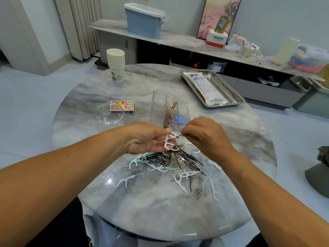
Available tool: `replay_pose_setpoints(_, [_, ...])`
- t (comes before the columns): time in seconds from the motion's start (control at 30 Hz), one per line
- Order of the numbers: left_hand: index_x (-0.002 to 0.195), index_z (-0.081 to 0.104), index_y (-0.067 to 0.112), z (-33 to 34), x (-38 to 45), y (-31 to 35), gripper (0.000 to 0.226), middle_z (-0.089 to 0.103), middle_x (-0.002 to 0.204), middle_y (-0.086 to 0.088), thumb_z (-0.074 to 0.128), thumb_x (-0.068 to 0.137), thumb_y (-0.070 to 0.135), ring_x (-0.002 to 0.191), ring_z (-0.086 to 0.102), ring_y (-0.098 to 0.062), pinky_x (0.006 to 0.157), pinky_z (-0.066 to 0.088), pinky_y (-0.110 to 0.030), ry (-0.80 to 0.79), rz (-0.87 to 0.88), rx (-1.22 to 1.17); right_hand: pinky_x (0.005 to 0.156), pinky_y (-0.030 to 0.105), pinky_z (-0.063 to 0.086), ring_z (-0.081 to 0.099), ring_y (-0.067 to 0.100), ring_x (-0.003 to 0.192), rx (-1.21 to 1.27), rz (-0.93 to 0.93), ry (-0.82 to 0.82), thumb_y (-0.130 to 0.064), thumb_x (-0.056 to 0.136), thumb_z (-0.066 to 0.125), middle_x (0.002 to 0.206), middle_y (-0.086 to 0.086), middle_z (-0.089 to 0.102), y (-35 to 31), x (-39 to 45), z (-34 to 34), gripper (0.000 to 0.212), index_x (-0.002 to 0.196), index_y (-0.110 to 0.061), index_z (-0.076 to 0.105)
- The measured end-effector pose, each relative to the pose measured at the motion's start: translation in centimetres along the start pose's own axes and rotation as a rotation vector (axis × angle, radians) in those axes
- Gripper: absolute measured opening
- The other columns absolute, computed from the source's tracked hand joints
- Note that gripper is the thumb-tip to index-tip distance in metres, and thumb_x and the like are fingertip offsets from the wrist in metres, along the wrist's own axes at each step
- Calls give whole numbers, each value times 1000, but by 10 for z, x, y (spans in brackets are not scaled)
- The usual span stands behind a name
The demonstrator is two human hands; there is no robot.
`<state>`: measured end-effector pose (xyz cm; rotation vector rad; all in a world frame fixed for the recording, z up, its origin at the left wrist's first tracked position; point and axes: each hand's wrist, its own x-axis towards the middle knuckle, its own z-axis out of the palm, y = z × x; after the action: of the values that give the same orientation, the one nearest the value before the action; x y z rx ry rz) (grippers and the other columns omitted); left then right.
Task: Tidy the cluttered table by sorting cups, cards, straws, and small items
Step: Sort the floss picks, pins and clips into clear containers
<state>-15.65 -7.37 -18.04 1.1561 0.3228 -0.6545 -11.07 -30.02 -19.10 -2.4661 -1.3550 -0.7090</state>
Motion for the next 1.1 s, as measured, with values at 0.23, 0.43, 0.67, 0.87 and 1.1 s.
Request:
replay_pose_setpoints(0.23, [122,62,1,2,-2,-7,33,74,98,-15,55,93,-14,83,73,-20,75,61,-29,-66,4,93,63,38,45,60,26,76,-128,-53,28,-15,91,75,89,2,70,-5,-2,7,13,103,-18,73])
replay_pose_setpoints(0.43, [126,55,0,-2,2,-11,27,68,114,-21,49,100,-6,88,72,-24,75,61,-36,64,35,75,67,26,58,66,14,68,967,1034,182,-6,86,78,81,8,75,-17,16,-16,10,96,-7,76])
replay_pose_setpoints(0.67, [129,60,-1,5,0,-5,35,71,107,-16,56,99,17,89,72,-21,82,61,-34,-42,49,26,57,23,61,69,14,58,1427,1303,-265,-1,88,73,74,16,73,-34,17,-16,11,98,1,68])
replay_pose_setpoints(0.87, [122,59,-3,6,2,-5,37,66,119,-25,54,101,28,97,69,-28,89,58,-39,-36,13,-58,59,27,60,68,19,63,1290,1152,8,-2,88,74,75,13,70,-36,26,-26,9,92,-2,65])
replay_pose_setpoints(1.1, [120,60,-6,1,1,-1,70,64,103,-22,38,101,58,88,66,-27,85,59,-37,-11,16,-52,66,38,54,64,18,77,352,144,203,-13,88,76,87,1,67,-49,16,-12,3,87,-11,74])
